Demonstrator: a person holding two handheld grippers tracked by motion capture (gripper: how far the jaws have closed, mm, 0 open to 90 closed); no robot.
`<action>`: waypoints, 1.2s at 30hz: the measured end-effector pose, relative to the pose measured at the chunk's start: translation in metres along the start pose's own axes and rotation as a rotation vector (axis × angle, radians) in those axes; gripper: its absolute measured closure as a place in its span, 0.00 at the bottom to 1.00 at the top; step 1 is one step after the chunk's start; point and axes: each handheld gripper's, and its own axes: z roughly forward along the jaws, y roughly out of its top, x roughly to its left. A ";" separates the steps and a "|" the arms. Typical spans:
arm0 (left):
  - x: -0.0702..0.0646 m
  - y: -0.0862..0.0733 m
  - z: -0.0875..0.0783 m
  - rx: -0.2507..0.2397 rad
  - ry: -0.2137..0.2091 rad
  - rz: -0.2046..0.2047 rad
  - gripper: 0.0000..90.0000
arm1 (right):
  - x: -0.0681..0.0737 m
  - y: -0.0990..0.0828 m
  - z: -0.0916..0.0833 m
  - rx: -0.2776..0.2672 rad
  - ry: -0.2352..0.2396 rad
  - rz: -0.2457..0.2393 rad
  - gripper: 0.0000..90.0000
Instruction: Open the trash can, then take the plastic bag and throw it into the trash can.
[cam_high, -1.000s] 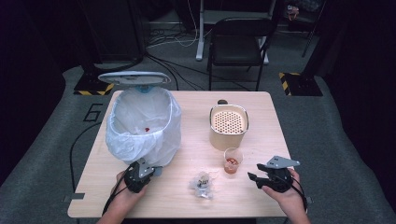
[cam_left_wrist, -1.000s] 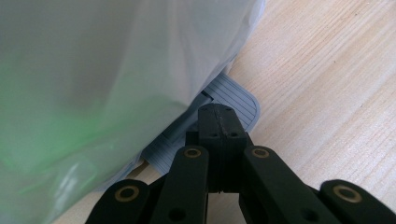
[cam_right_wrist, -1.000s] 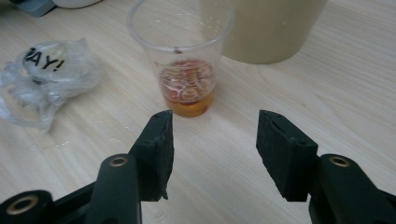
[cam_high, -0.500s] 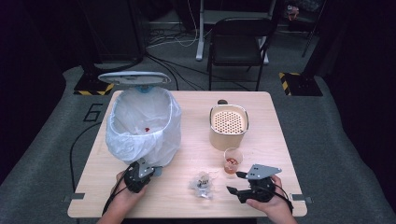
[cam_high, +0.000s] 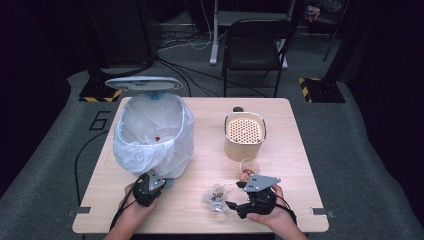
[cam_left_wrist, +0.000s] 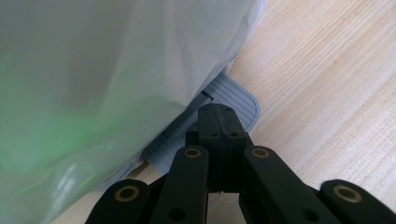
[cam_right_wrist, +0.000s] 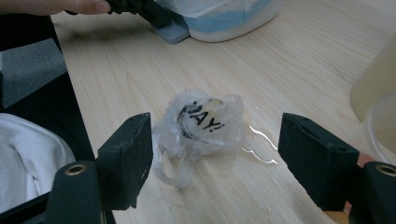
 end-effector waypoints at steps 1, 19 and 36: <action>0.000 0.000 0.000 0.006 -0.005 0.001 1.00 | 0.001 0.002 0.002 -0.001 -0.003 -0.001 0.27; 0.002 -0.001 0.000 -0.004 -0.014 -0.001 1.00 | 0.009 0.014 0.031 0.024 0.021 -0.061 0.17; 0.002 0.000 -0.001 0.007 -0.002 0.026 1.00 | 0.017 0.007 0.049 0.038 0.022 -0.073 0.17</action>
